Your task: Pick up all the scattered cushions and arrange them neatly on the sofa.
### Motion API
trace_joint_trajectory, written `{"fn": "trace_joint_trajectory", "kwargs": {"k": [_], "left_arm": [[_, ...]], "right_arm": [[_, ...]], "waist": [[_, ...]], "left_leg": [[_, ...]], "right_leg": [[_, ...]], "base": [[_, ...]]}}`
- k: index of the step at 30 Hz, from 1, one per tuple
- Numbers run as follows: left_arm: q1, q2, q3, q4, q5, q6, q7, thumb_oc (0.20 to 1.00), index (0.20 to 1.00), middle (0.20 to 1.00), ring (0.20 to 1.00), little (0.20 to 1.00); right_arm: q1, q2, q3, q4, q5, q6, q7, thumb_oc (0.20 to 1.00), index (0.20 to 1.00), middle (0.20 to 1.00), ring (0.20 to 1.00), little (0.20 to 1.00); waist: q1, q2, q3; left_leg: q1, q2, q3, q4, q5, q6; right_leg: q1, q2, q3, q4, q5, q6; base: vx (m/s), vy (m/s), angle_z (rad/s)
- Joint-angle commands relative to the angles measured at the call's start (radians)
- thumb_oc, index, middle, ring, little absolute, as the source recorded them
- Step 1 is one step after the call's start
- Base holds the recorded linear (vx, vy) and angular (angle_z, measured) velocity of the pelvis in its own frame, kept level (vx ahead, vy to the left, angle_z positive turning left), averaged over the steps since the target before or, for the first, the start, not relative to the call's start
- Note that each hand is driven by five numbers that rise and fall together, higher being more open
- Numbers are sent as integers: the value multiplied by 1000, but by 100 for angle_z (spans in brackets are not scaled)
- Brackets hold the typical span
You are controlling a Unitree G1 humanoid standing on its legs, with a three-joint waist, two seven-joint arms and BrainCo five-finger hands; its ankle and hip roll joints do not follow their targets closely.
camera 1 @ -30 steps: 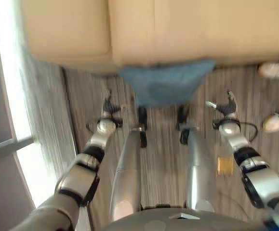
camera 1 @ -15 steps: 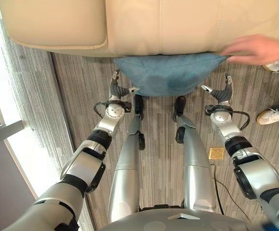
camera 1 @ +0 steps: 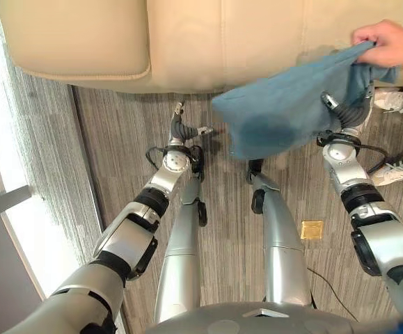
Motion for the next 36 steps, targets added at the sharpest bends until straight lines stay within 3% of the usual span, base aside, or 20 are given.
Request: {"fn": "trace_joint_trajectory", "kwargs": {"k": [1,7,9,11,12,14,15,20,31,34,36], "left_arm": [[6,5,11,-3,28,-22,3,1000,1000,1000,1000,1000],[131,-10,20,-7,39,-9,-36,1000,1000,1000,1000,1000],[216,-9,25,3,40,3,-66,1000,1000,1000,1000,1000],[239,-9,27,8,41,7,-74,1000,1000,1000,1000,1000],[275,-6,27,18,49,13,-88,1000,1000,1000,1000,1000],[305,-4,32,33,59,20,-99,1000,1000,1000,1000,1000],[350,-4,41,60,68,30,-118,1000,1000,1000,1000,1000],[439,-5,63,156,111,53,-159,1000,1000,1000,1000,1000],[565,-23,127,346,211,99,-233,1000,1000,1000,1000,1000],[599,-18,142,386,266,112,-251,1000,1000,1000,1000,1000],[588,-9,133,365,272,109,-260,1000,1000,1000,1000,1000]], "right_arm": [[91,117,111,46,-9,52,108,1000,1000,1000,1000,1000],[236,121,94,29,-27,64,141,1000,1000,1000,1000,1000],[340,121,81,47,-20,77,179,1000,1000,1000,1000,1000],[364,120,73,60,-17,82,190,1000,1000,1000,1000,1000],[399,116,60,83,-13,88,206,1000,1000,1000,1000,1000],[433,114,51,107,-14,96,221,1000,1000,1000,1000,1000],[474,115,37,148,-10,107,242,1000,1000,1000,1000,1000],[532,116,17,231,-15,122,290,1000,1000,1000,1000,1000],[588,135,11,344,-51,143,369,1000,1000,1000,1000,1000],[598,139,15,372,-69,156,408,1000,1000,1000,1000,1000],[597,141,17,373,-71,164,417,1000,1000,1000,1000,1000]], "waist": [[29,16,13],[23,2,6],[17,-11,6],[15,-13,8],[14,-20,10],[13,-25,12],[12,-33,5],[14,-38,-43],[24,-39,-132],[35,-45,-148],[37,-40,-137]], "left_leg": [[-15,7,-20,6,-82,-45],[160,2,-19,-39,-86,-51],[312,-3,-17,-79,-93,-52],[359,-3,-17,-94,-94,-52],[421,-5,-6,-117,-69,-47],[494,-3,-3,-138,-71,-47],[586,-1,4,-159,-79,-46],[735,14,19,-216,-84,-45],[921,23,38,-280,-106,-38],[986,6,41,-259,-157,-16],[984,-6,37,-242,-173,6]], "right_leg": [[55,-5,38,-149,45,130],[218,-1,17,-193,53,132],[374,1,-1,-250,59,134],[419,2,-6,-267,61,135],[494,2,-17,-307,90,130],[571,6,-24,-333,89,130],[672,14,-29,-362,85,132],[835,32,-34,-431,78,138],[1020,53,-31,-493,58,144],[1088,46,-23,-491,42,146],[1064,35,-4,-412,39,150]], "base": [[0,0,0],[-3,-4,5],[0,0,0],[31,-3,2],[67,-3,3],[103,-12,1],[148,-10,-3],[151,-13,-14],[120,13,-5],[200,150,-6],[58,163,-2]]}}
